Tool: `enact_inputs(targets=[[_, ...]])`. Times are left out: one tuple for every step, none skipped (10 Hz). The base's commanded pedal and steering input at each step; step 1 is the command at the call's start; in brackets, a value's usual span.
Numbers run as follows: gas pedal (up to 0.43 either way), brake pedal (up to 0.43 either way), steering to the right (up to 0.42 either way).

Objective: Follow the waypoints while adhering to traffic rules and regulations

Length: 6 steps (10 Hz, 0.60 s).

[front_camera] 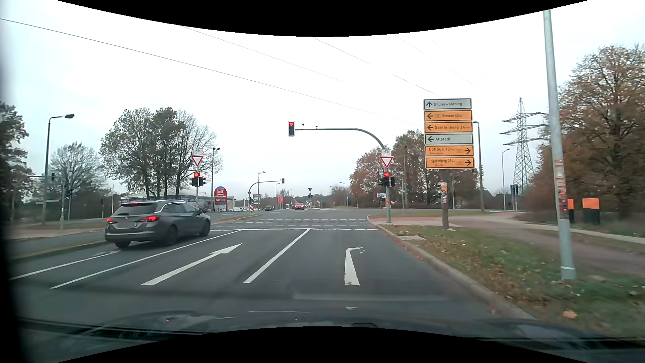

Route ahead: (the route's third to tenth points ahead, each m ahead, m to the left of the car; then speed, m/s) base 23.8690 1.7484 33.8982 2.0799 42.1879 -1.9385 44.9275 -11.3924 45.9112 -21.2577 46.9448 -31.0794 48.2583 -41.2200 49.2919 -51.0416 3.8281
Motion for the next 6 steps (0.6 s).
enact_inputs(targets=[[0.0, 0.006, -0.001], [0.0, 0.006, 0.0], [0.0, 0.006, 0.001], [0.0, 0.006, 0.003], [0.0, 0.006, 0.003], [0.0, 0.006, 0.003]])
